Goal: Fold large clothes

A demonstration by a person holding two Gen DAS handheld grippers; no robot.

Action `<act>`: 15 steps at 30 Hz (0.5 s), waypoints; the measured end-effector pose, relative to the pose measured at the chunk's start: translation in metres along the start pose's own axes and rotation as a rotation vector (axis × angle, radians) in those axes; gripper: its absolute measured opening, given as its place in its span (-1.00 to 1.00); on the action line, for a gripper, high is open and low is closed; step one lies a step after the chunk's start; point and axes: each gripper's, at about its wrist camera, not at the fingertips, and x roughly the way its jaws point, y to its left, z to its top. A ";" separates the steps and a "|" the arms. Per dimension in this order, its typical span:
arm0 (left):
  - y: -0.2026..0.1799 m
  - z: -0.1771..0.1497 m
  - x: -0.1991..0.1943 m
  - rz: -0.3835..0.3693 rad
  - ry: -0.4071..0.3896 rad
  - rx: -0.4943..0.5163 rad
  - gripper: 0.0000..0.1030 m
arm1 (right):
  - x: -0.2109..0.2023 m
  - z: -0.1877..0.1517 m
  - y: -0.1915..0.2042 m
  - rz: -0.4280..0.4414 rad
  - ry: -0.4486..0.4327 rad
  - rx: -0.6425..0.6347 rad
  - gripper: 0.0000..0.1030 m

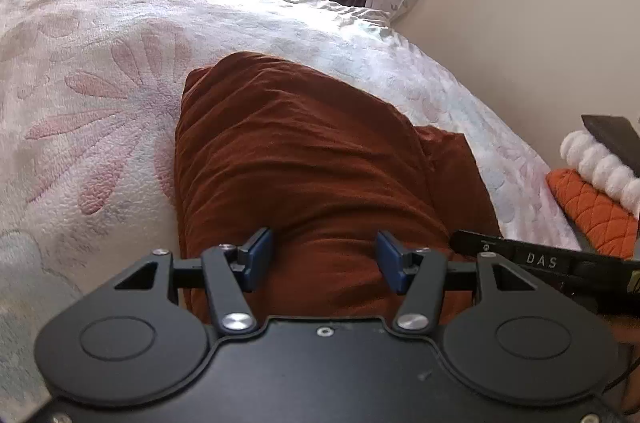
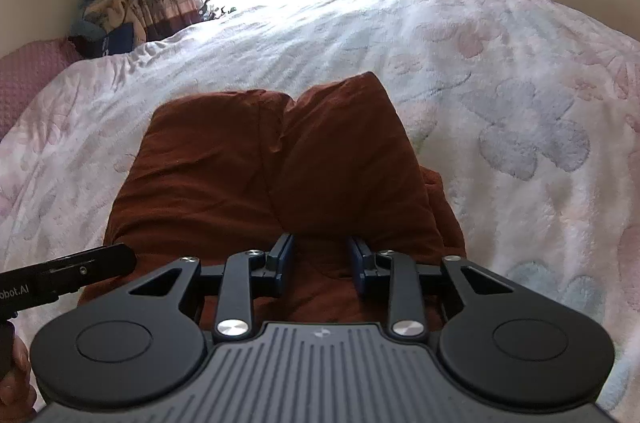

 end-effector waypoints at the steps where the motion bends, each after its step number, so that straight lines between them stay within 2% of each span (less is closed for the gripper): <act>1: -0.001 -0.001 0.000 0.004 -0.001 0.007 0.11 | 0.000 -0.001 0.000 0.000 0.001 -0.004 -0.32; 7: 0.000 0.002 -0.006 0.006 -0.003 -0.013 0.11 | -0.007 0.004 0.001 0.009 0.004 -0.008 -0.31; 11: 0.001 0.005 -0.039 -0.014 -0.050 -0.062 0.11 | -0.037 0.008 0.003 0.015 -0.040 -0.010 -0.30; 15: -0.002 -0.014 -0.078 -0.041 -0.096 -0.098 0.11 | -0.069 0.003 0.003 0.047 -0.073 -0.032 -0.27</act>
